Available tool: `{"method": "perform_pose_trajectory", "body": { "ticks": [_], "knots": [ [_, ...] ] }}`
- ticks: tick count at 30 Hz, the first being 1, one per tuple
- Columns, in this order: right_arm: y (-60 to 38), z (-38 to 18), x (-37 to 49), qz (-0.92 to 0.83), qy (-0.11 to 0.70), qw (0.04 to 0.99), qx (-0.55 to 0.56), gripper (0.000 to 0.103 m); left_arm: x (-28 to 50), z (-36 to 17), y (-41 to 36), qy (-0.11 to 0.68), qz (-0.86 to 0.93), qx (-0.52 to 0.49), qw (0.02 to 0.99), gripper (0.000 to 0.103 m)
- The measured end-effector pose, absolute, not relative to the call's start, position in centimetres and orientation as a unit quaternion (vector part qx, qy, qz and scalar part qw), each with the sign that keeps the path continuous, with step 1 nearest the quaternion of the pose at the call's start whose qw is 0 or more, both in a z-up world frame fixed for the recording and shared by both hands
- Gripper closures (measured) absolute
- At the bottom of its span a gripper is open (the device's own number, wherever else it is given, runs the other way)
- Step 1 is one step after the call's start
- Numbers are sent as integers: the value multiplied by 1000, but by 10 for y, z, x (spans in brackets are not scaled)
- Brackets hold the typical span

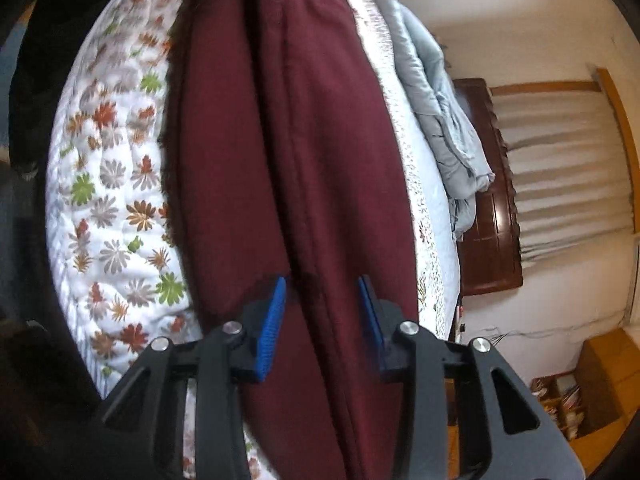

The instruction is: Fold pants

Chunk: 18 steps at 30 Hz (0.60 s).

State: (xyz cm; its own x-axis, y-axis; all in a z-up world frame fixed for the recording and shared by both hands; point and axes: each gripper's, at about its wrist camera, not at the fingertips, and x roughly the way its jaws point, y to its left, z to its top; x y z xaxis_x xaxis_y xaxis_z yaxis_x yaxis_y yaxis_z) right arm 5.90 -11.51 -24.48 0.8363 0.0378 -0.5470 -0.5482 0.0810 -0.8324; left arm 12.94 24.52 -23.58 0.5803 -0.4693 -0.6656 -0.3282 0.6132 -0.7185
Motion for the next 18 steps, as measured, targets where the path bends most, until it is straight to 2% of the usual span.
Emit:
{"method": "perform_pose_trajectory", "body": {
  "ticks": [1, 2, 3, 6, 12, 18],
  "knots": [
    [-112, -247, 63, 206, 202, 704, -649, 71, 128, -236, 246, 454, -47, -441, 773, 76],
    [-114, -248, 67, 206, 206, 704, -648, 89, 128, -234, 247, 451, -49, -445, 772, 80],
    [-113, -248, 73, 203, 220, 702, -646, 101, 127, -231, 248, 446, -52, -446, 774, 81],
    [-112, -237, 83, 203, 242, 711, -629, 101, 124, -213, 249, 428, -68, -451, 780, 83],
    [-108, -192, 55, 228, 225, 713, -623, 101, 103, -190, 264, 417, -74, -466, 776, 84],
    [-111, -236, 48, 224, 245, 695, -638, 98, 95, -237, 259, 474, -34, -470, 744, 82]
  ]
}}
